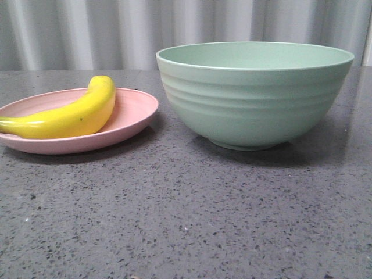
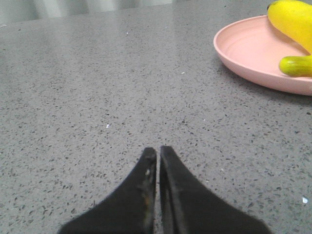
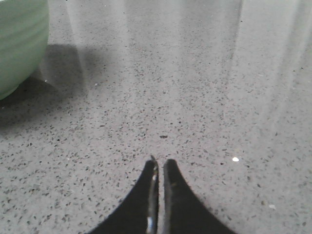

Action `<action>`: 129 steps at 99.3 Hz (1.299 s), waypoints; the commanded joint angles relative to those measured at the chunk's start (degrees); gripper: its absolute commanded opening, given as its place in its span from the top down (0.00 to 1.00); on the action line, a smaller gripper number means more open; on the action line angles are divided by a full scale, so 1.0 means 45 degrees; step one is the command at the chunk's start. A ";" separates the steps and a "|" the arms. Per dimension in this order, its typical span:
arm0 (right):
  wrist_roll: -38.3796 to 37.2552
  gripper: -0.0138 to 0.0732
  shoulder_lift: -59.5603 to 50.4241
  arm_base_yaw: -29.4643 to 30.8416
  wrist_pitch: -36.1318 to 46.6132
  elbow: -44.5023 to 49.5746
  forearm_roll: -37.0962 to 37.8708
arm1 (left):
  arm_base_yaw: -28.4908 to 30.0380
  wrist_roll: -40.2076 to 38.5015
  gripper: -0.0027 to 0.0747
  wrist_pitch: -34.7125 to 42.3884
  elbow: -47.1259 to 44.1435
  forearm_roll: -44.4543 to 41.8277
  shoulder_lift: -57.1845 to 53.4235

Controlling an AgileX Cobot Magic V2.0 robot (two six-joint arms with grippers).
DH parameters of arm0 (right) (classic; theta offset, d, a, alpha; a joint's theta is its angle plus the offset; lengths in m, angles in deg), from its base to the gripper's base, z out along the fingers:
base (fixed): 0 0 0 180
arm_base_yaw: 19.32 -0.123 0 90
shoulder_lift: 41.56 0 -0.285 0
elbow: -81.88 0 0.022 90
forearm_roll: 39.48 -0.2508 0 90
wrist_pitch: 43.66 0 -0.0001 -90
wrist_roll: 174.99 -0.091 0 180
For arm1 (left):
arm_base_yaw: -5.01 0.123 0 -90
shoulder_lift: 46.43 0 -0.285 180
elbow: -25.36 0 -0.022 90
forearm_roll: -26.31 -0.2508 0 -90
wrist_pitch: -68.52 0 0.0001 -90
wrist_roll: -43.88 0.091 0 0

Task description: Transfer banana from pink plate to green bowl

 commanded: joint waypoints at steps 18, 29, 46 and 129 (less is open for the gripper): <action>0.0000 0.92 -0.0273 0.0094 0.0286 0.0250 0.0000 | 0.0065 -0.0126 0.99 0.0856 -0.0119 0.0066 -0.0350; 0.0000 0.92 -0.0273 0.0094 0.0286 0.0250 0.0000 | 0.0065 -0.0126 0.99 0.0856 -0.0119 0.0066 -0.0350; 0.0000 0.92 -0.0273 0.0094 0.0286 0.0250 0.0000 | 0.0065 -0.0126 0.99 0.0856 -0.0119 0.0066 -0.0350; 0.0000 0.92 -0.0273 0.0094 0.0942 0.0250 0.0000 | 0.0065 -0.0126 0.99 0.1308 -0.0119 0.0018 -0.0350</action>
